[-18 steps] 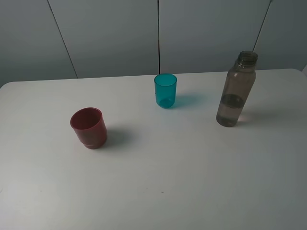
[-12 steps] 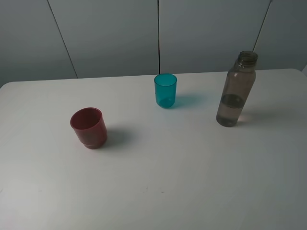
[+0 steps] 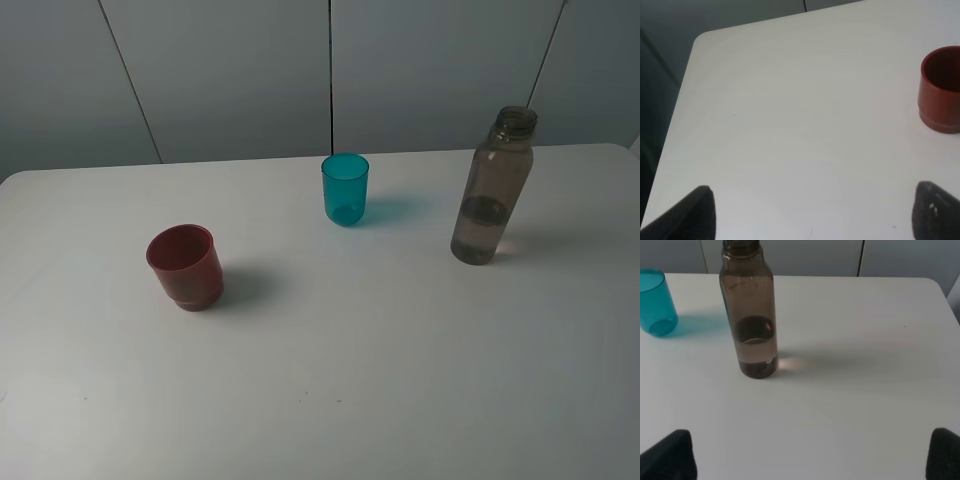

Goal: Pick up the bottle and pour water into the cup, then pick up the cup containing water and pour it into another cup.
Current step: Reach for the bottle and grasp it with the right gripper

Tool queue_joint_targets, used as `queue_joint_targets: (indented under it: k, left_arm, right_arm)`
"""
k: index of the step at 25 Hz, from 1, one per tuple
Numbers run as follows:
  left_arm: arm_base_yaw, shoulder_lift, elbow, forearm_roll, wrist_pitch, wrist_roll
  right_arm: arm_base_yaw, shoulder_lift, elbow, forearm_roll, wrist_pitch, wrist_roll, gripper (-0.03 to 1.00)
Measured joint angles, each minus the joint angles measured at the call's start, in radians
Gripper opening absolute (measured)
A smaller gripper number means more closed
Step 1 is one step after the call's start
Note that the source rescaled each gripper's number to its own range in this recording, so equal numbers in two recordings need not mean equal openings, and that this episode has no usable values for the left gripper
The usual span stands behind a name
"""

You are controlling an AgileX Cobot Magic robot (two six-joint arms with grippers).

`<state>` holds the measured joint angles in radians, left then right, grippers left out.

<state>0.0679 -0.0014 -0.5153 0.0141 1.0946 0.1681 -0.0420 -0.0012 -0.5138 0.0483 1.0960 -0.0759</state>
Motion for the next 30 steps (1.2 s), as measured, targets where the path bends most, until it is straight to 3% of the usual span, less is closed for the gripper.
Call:
queue_joint_targets:
  k: [26, 30]
  left_arm:
    - [0.000, 0.000, 0.000, 0.000, 0.000, 0.000]
    - [0.000, 0.000, 0.000, 0.000, 0.000, 0.000]
  right_arm:
    - [0.000, 0.000, 0.000, 0.014, -0.002, 0.000, 1.00]
    - [0.000, 0.022, -0.028, 0.014, -0.085, 0.000, 1.00]
